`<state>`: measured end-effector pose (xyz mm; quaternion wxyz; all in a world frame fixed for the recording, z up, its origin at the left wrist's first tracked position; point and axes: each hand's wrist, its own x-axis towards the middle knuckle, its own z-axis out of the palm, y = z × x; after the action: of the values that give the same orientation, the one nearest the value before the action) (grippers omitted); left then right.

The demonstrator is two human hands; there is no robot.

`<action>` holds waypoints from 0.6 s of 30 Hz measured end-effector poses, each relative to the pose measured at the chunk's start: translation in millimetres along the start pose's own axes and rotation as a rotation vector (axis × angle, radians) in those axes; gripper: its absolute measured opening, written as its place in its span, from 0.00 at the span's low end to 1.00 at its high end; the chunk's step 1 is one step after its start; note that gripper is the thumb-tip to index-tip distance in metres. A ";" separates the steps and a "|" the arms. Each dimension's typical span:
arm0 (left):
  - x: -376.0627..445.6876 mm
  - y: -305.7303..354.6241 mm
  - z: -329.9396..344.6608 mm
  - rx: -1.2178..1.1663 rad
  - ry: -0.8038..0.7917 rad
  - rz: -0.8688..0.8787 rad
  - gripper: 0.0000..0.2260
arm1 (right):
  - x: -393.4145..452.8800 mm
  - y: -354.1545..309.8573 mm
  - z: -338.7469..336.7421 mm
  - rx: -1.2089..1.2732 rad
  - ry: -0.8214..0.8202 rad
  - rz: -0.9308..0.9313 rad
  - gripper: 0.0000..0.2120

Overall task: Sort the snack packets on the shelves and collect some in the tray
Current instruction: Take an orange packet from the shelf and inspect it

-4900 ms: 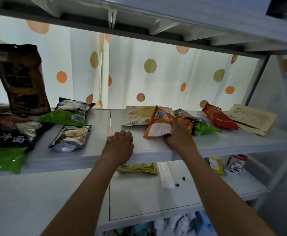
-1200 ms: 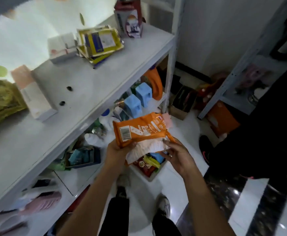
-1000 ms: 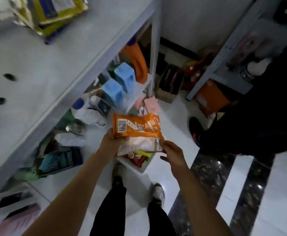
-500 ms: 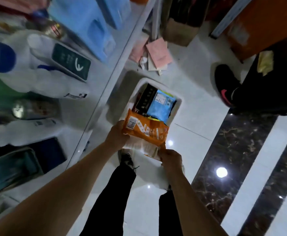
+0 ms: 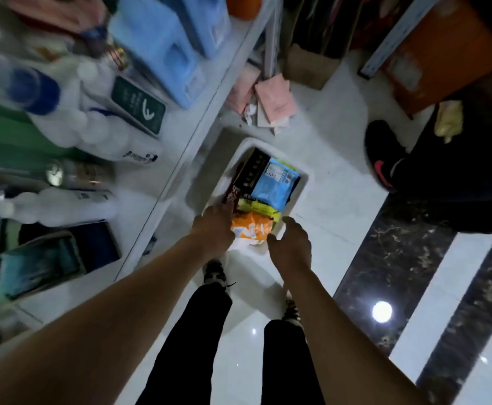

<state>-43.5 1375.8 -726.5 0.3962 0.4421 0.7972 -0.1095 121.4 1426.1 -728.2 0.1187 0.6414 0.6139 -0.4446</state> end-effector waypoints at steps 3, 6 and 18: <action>-44.7 40.5 -51.3 0.077 0.111 0.109 0.29 | -32.2 -32.7 -69.6 -0.153 0.096 -0.276 0.26; -94.8 82.3 -124.1 0.109 0.282 0.273 0.32 | -69.1 -70.3 -147.2 -0.285 0.219 -0.532 0.27; -399.3 135.0 -451.4 0.372 1.138 0.459 0.28 | -291.9 -284.3 -418.3 -0.394 0.802 -1.322 0.25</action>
<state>-60.2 1444.9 -113.0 -0.1588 0.6518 0.7357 0.0933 88.6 1581.1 -166.2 -0.2883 0.2227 0.9304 -0.0413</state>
